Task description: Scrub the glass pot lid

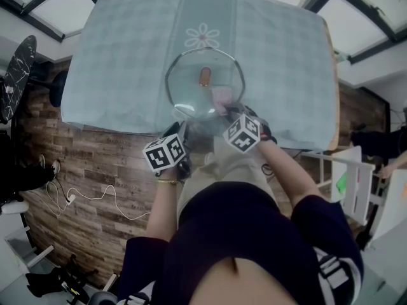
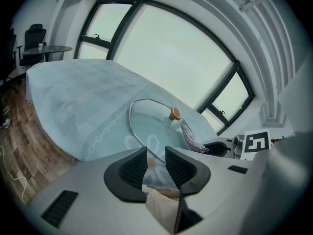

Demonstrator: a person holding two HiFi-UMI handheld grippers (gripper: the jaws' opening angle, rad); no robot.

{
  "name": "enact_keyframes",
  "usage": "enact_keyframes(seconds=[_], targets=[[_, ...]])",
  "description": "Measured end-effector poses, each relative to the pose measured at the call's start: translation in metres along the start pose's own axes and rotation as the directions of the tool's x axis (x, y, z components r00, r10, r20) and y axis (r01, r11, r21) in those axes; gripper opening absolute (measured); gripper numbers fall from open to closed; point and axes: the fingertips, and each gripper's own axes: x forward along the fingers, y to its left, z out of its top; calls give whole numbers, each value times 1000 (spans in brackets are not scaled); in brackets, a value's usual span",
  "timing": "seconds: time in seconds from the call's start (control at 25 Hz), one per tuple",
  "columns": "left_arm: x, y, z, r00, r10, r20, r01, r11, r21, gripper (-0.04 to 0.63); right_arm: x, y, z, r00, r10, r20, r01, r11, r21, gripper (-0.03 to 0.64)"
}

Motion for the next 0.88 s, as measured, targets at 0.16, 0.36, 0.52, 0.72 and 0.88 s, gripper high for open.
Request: enact_keyframes(seconds=[0.16,0.36,0.52,0.72,0.88], targets=[[-4,2,-4,1000,2,2,-2,1000,-9,115,-1,12,-1,1000,17,-1,-17,1000,-13,80],[-7,5,-7,1000,7,2,-7,1000,-12,115,-2,24,3,999,40,8,-40,999,-27,80],[-8,3,-6,1000,6,5,-6,1000,-12,115,-4,34,6,998,69,9,-68,996,-62,80],[-8,4,-6,1000,6,3,-6,1000,-15,115,-4,47,6,995,103,-1,-103,991,-89,80],[-7,5,-8,1000,10,2,-10,1000,-24,115,-4,46,6,995,102,-2,-102,989,-104,80]])
